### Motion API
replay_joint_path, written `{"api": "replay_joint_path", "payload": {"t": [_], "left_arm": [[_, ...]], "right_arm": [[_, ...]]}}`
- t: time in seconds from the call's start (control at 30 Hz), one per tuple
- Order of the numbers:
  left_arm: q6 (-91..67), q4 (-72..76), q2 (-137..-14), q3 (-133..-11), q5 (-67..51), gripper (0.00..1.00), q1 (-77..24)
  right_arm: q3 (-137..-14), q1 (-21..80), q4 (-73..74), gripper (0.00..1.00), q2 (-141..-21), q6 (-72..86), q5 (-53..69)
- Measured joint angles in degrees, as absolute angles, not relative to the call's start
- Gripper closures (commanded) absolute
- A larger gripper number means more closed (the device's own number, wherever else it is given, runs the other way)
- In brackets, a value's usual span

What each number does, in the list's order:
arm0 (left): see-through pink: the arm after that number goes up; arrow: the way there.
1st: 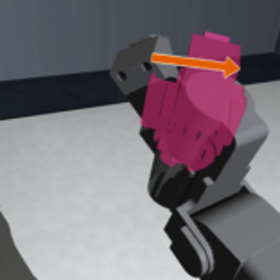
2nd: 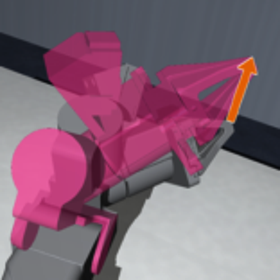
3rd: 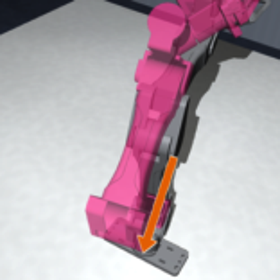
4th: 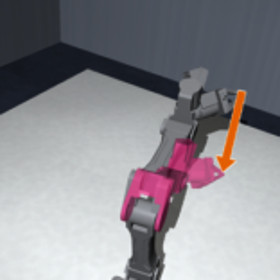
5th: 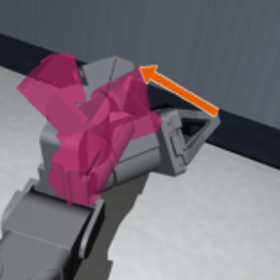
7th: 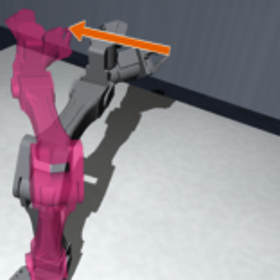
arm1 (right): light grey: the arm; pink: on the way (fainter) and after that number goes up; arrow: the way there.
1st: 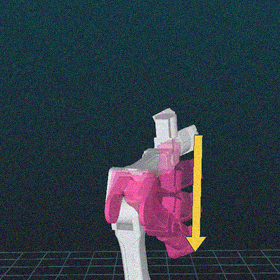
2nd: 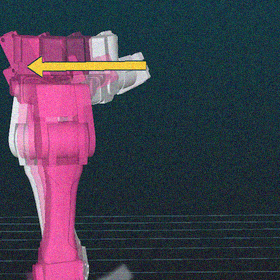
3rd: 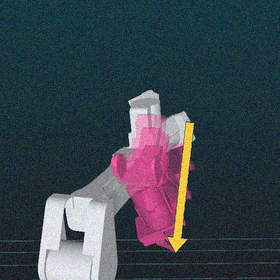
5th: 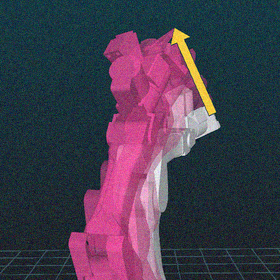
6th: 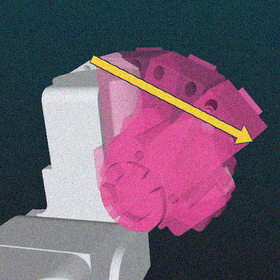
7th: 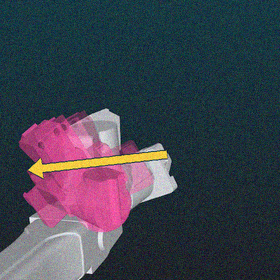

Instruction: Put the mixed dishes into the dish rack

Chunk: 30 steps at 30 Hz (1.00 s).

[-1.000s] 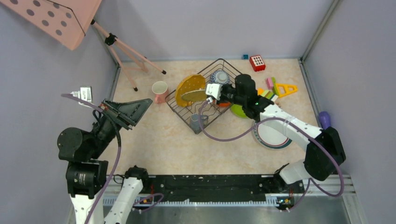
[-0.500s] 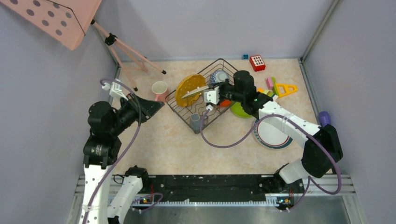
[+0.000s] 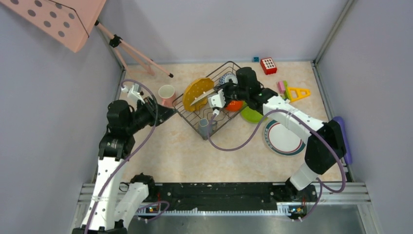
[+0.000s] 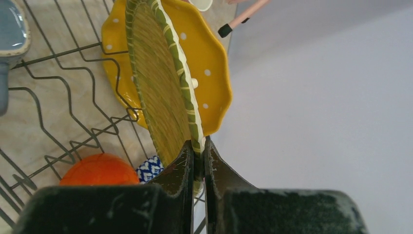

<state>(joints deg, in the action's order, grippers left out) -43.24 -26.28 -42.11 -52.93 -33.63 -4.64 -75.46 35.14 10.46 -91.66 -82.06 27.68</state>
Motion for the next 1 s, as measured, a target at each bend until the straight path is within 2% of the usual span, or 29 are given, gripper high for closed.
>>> {"api": "replay_joint_path", "payload": {"t": [0.2,0.47,0.5,0.63,0.7,0.77,0.87,1.0], "left_arm": [[-40.5,-25.5,-43.5,-52.9,-32.5,0.76,-4.6],[-35.7,-25.3,-44.3,-53.0,-30.1,0.64,-4.6],[-35.0,-25.4,-44.8,-53.2,-29.4,0.63,-4.6],[-33.2,-26.0,-46.1,-53.5,-26.8,0.59,-4.6],[-32.8,-26.4,-46.5,-53.5,-25.2,0.55,-4.6],[-32.6,-26.9,-47.0,-53.6,-23.6,0.5,-4.6],[-32.6,-27.5,-48.0,-54.3,-21.5,0.43,-4.6],[-32.8,-27.6,-49.7,-55.4,-18.0,0.37,-4.6]], "right_arm": [[-75.5,35.0,13.4,1.0,-92.6,-83.9,29.0],[-78.0,35.0,13.8,1.0,-97.5,-84.4,30.5],[-78.1,35.0,13.6,0.95,-98.2,-84.4,30.5],[-78.1,35.0,11.1,0.57,-100.6,-83.3,30.1],[-78.0,34.9,7.4,0.49,-101.1,-81.9,29.8],[-77.8,34.9,2.5,0.33,-101.1,-79.5,29.8],[-73.9,34.9,-13.2,0.07,-100.9,-72.5,29.4],[-65.7,34.9,-35.4,0.05,-100.6,-58.8,26.5]]}}
